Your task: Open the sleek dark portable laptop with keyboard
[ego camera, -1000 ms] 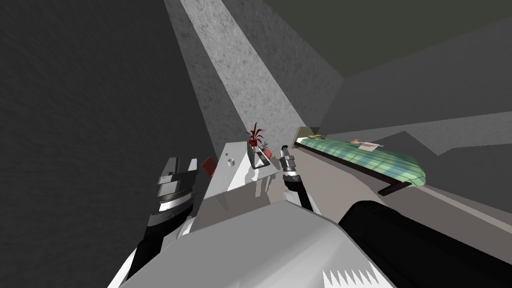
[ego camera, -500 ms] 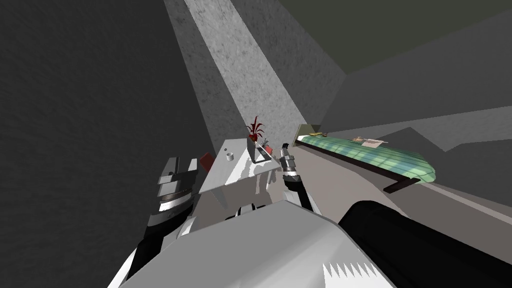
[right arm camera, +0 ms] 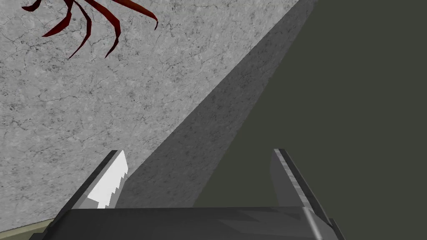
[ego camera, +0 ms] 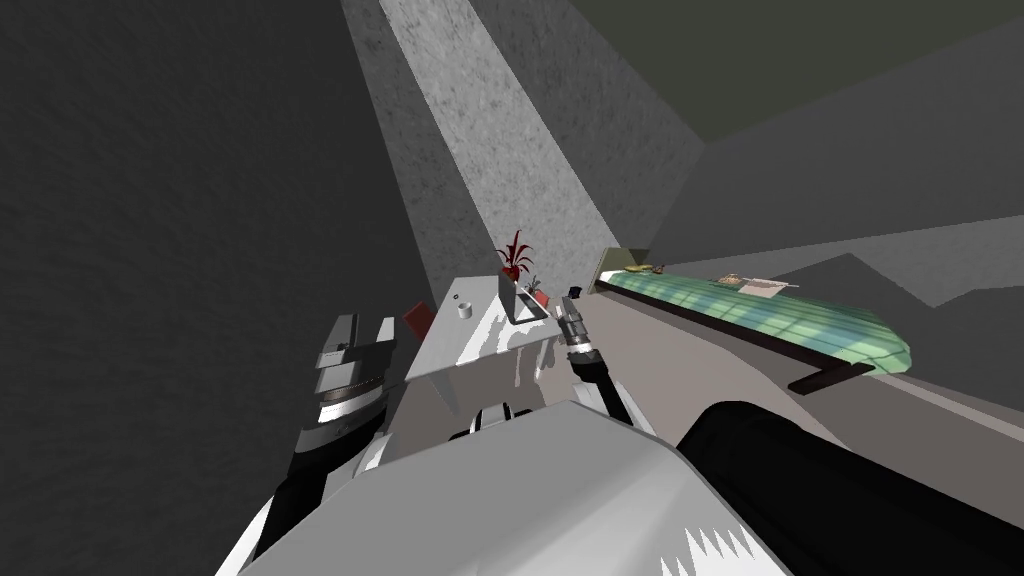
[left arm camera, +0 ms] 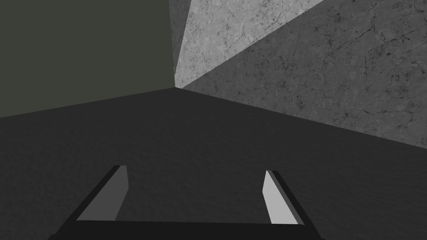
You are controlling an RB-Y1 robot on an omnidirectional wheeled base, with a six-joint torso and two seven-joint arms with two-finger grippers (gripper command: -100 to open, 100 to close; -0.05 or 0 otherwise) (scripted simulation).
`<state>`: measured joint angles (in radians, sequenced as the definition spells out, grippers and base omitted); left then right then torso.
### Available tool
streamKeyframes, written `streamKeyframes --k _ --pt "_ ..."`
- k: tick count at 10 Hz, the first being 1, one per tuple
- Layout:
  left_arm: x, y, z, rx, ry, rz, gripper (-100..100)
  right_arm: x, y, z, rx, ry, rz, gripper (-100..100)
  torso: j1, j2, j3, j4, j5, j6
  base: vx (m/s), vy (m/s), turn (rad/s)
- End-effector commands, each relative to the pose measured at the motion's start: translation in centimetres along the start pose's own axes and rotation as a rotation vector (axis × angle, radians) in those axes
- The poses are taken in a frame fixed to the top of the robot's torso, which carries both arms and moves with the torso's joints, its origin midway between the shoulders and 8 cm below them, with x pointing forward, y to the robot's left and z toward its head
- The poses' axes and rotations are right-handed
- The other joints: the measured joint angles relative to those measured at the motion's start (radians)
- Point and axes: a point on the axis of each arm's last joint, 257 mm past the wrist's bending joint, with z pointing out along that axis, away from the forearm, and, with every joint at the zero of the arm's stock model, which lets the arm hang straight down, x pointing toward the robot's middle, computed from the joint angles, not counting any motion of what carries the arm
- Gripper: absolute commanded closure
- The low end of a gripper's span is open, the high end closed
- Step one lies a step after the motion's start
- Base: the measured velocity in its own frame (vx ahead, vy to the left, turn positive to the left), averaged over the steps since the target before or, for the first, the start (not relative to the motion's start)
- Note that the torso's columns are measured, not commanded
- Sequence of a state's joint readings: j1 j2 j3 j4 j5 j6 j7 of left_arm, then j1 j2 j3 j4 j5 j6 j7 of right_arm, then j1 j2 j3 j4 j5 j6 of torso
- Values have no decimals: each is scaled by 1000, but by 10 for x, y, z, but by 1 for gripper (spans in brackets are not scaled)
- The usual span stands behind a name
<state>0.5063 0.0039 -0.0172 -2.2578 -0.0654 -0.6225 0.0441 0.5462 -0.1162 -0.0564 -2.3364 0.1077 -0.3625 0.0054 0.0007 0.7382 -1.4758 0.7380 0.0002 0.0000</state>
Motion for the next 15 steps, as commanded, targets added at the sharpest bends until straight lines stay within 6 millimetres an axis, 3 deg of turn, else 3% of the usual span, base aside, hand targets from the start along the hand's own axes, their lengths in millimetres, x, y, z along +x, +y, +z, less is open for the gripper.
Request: streamKeyframes --k 1,8,15 --pt "0 0 0 0 0 0 0 0 -25 -6 57 63 -98 -100 -1 0 0 0 0 0 9 70 88" --pt "0 0 0 0 0 0 0 -25 -103 -30 239 191 -412 -100 -1 0 0 0 0 0 10 90 121" --pt "0 0 0 0 0 0 0 -93 -179 -62 435 308 -782 -100 0 0 0 0 0 0 22 107 125"
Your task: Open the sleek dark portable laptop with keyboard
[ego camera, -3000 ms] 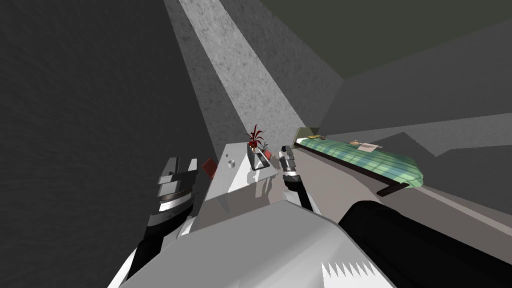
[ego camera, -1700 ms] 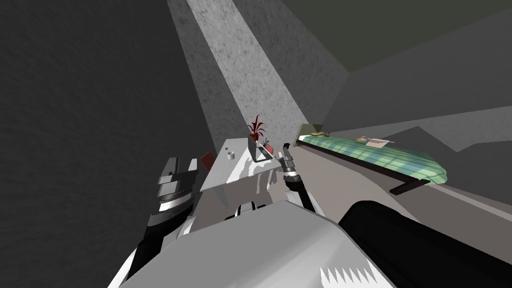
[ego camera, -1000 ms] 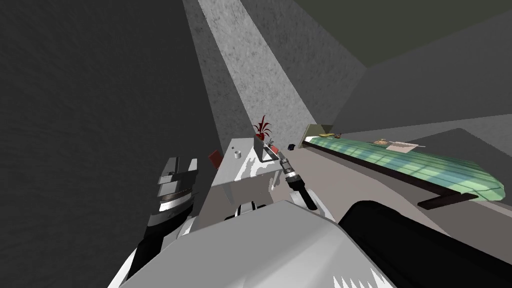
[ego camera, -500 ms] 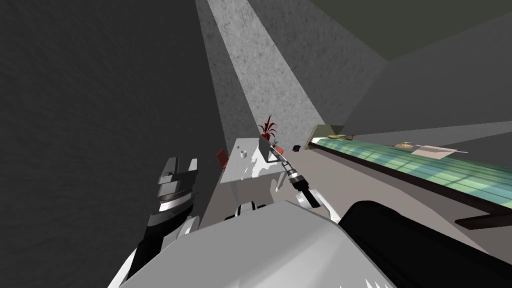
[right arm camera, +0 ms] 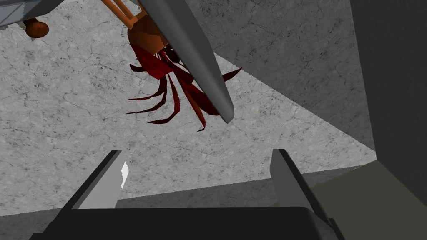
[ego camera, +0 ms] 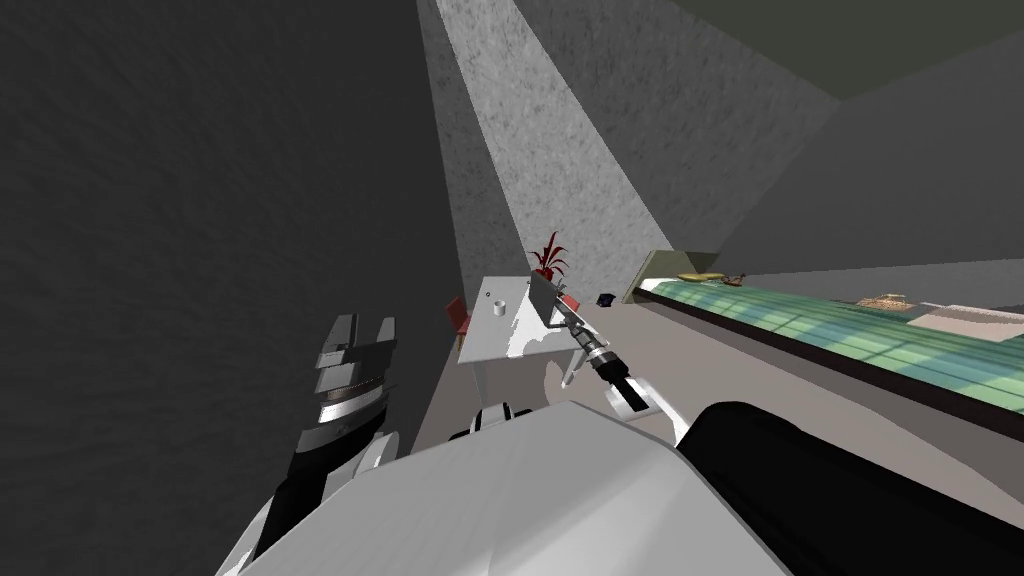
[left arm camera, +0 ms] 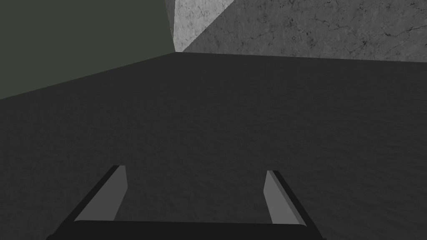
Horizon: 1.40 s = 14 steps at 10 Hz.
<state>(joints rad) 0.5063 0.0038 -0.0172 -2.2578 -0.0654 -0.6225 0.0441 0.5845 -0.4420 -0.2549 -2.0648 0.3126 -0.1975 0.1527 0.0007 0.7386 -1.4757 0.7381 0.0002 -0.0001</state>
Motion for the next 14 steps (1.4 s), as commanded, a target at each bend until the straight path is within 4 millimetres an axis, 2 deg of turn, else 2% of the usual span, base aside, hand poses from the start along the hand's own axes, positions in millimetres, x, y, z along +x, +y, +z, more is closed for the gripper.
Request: streamKeyframes --k 1,4,5,7,11,14 --pt "0 0 0 0 0 0 0 -7 -42 -1 80 45 -150 -100 -1 0 0 0 0 0 26 106 134" --pt "0 0 0 0 0 0 0 -24 -92 -5 168 94 -330 -100 0 -1 0 0 0 0 34 110 149" --pt "0 0 0 0 0 0 0 -24 -92 -5 168 94 -330 -100 0 -1 -1 0 0 0 25 79 33" --pt "0 0 0 0 0 0 0 -42 -124 -8 226 123 -454 -100 -3 0 0 0 -1 0 19 65 100" --pt "0 0 0 0 0 0 0 -90 -178 -13 333 168 -693 -100 2 -1 0 0 1 0 38 104 133" --pt "0 0 0 0 0 0 0 -131 -207 -15 401 187 -851 -100 -1 0 0 0 0 0 39 101 125"
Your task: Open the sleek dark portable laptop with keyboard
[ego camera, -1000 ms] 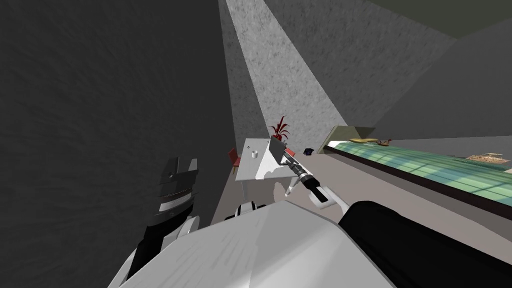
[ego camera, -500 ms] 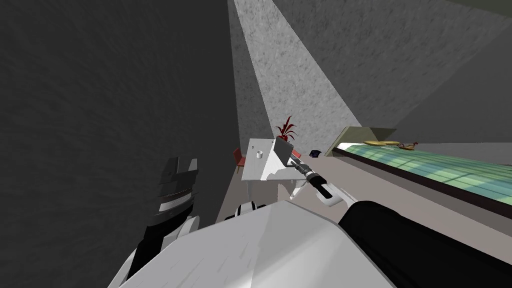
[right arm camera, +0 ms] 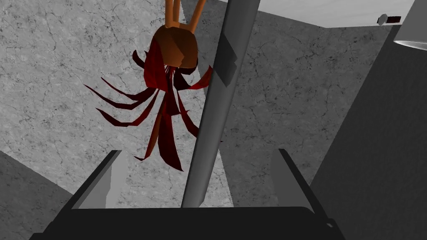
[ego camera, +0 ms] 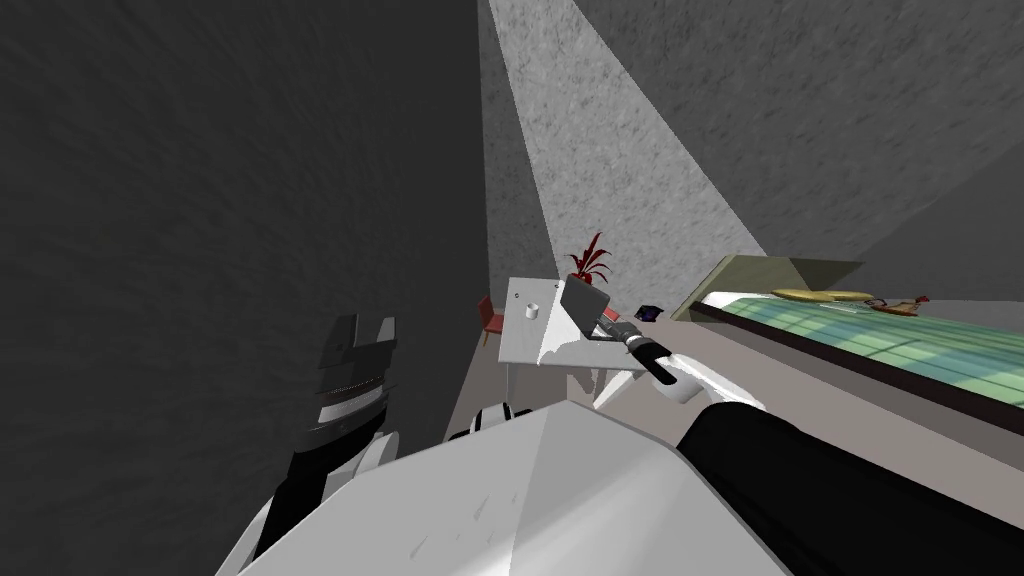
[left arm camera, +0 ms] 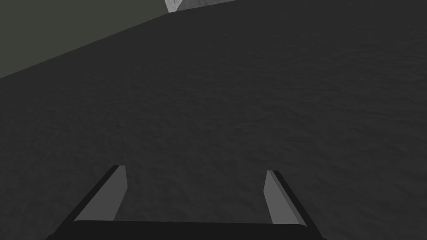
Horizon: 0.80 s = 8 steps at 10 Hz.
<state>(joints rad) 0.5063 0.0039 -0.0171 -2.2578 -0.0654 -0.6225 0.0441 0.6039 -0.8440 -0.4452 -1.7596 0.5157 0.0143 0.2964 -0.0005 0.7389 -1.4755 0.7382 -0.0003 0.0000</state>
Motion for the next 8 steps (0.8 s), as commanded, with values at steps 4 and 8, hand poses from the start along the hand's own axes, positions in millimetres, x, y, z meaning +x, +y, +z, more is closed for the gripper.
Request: streamKeyframes --k 4,8 --pt "0 0 0 0 0 0 0 -22 -76 10 123 23 -239 -100 -1 -1 -1 0 0 0 34 69 93" --pt "0 0 0 0 0 0 0 -33 -97 13 156 26 -300 -100 -1 0 0 0 0 0 27 46 50"
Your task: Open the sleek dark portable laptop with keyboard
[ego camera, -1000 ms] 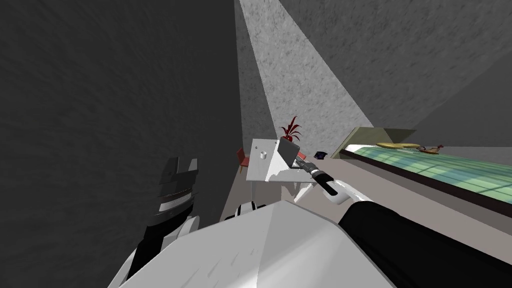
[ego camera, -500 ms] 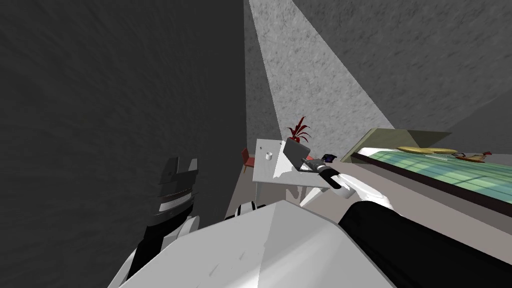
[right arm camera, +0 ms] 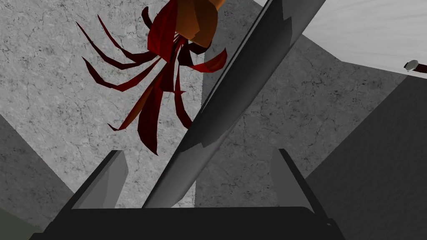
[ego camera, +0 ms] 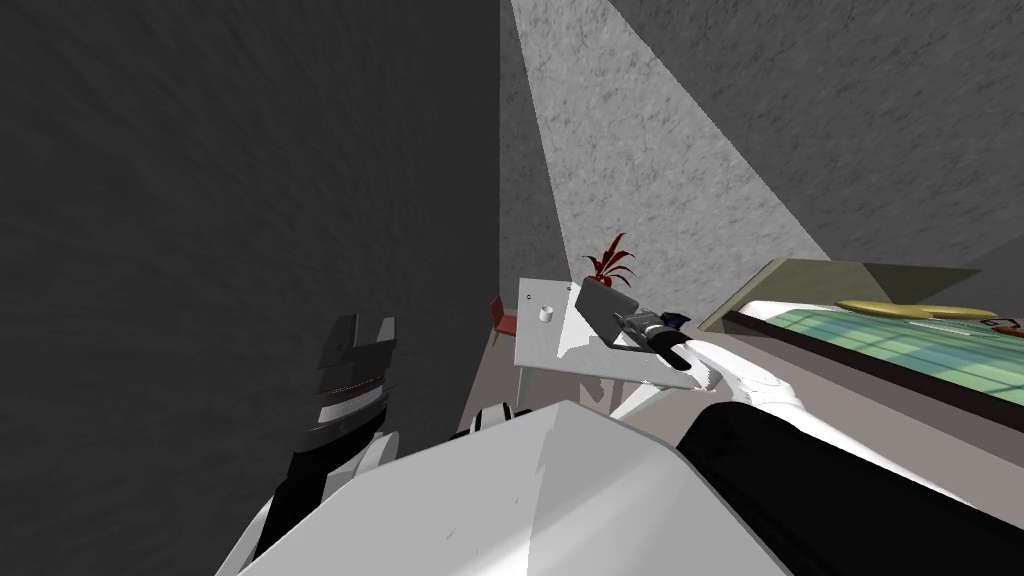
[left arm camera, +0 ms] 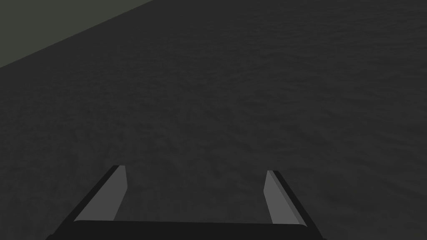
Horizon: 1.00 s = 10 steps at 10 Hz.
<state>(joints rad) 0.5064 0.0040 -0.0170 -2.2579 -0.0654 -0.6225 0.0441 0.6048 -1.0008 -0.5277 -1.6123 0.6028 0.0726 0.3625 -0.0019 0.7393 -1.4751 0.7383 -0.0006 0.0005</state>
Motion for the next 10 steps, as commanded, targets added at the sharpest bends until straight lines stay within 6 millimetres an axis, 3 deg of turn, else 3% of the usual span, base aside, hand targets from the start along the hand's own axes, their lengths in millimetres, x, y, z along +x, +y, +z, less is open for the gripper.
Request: streamKeyframes --k 1,10 --pt "0 0 0 0 0 0 0 0 0 0 0 0 0 100 -1 1 0 0 0 0 0 0 0" --pt "0 0 0 0 0 0 0 8 -4 8 -46 55 383 100 -3 -2 -1 -1 -2 1 -48 -90 16"
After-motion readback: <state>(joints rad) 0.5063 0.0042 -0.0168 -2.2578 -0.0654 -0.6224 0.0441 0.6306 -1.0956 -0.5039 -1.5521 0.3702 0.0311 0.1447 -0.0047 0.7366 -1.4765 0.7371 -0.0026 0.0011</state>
